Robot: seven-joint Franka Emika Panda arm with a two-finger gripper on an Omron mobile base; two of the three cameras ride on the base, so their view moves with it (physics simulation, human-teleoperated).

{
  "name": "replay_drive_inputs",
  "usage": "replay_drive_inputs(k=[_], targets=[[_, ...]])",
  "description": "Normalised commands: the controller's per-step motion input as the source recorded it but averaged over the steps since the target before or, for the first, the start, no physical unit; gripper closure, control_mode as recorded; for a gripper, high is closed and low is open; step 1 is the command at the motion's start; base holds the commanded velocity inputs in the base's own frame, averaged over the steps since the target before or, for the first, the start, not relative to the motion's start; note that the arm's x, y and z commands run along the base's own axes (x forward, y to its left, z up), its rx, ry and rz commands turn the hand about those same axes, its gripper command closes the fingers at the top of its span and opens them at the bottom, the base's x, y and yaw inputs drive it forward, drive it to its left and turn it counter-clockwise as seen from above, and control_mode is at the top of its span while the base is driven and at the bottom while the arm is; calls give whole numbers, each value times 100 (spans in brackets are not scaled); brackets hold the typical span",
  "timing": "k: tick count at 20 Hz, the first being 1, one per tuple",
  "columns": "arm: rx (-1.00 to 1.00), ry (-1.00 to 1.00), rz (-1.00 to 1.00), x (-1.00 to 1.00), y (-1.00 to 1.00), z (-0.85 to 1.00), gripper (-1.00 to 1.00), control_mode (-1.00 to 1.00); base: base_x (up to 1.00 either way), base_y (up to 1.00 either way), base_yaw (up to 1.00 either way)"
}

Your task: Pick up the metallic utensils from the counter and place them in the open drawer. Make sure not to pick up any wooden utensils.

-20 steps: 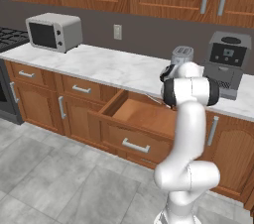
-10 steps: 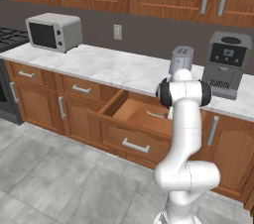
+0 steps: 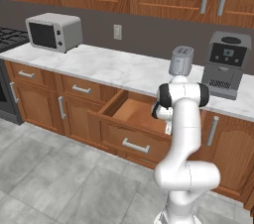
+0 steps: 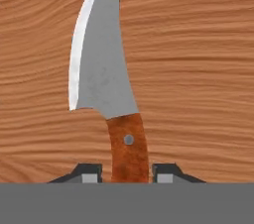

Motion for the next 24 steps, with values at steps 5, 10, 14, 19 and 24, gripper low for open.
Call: replay_drive_inputs(k=[5, 10, 14, 19, 24], targets=[[4, -4, 0, -2, 0, 14, -100, -100, 0, 0, 0], [8, -3, -7, -4, 0, 98, -100, -100, 0, 0, 0], [1, 0, -9, -19, 0, 100, -100, -100, 0, 0, 0], [0, -2, -4, -79, 0, 100, -100, -100, 0, 0, 0], [0, 0, 0, -100, 14, 87, -100, -100, 0, 0, 0]])
